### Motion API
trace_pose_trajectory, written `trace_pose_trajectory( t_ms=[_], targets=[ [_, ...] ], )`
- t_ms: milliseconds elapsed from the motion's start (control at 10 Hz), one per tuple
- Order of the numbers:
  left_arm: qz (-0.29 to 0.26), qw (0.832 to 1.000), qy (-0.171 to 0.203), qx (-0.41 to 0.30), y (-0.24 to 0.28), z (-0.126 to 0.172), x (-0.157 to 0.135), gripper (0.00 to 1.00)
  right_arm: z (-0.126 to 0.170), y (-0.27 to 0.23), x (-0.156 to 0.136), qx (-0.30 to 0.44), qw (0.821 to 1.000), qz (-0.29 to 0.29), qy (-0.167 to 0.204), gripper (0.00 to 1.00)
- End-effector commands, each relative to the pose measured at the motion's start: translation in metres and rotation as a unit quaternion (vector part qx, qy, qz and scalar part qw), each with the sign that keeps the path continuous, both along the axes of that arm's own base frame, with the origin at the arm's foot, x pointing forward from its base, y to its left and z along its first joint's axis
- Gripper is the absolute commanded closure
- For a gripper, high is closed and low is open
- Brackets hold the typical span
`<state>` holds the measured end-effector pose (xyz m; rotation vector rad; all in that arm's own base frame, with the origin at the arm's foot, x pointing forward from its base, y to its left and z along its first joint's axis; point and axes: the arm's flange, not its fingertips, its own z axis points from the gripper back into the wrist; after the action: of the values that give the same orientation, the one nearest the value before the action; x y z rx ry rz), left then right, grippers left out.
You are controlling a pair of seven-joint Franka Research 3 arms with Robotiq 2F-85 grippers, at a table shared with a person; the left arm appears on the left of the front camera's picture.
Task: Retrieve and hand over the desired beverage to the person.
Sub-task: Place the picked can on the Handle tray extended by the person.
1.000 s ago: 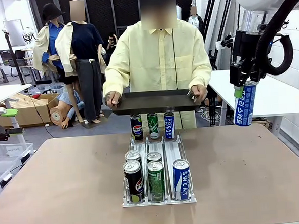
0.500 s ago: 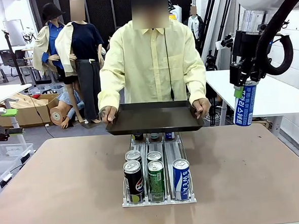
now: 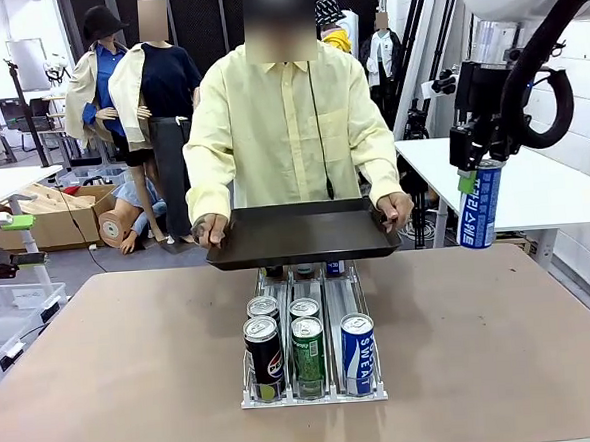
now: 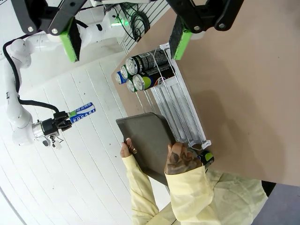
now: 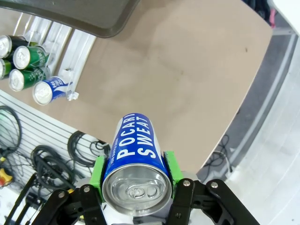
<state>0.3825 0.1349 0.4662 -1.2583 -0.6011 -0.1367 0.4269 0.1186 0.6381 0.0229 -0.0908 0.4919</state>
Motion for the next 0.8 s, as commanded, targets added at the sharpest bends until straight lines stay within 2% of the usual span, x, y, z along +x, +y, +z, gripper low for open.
trace_pose_trajectory(
  t_ms=[0,500,700],
  targets=[
    [0.002,1.000,-0.002,-0.009,0.000,0.001,-0.001,0.00,0.018,0.025,0.012,0.011,1.000,-0.003,-0.011,1.00],
    [0.002,1.000,-0.002,-0.009,0.000,0.001,-0.001,0.00,0.043,0.086,0.041,-0.004,0.999,0.019,-0.034,1.00],
    [0.002,1.000,-0.002,-0.009,0.000,0.001,-0.001,0.00,0.040,0.113,0.055,-0.007,0.999,0.030,-0.037,1.00]
  ],
)
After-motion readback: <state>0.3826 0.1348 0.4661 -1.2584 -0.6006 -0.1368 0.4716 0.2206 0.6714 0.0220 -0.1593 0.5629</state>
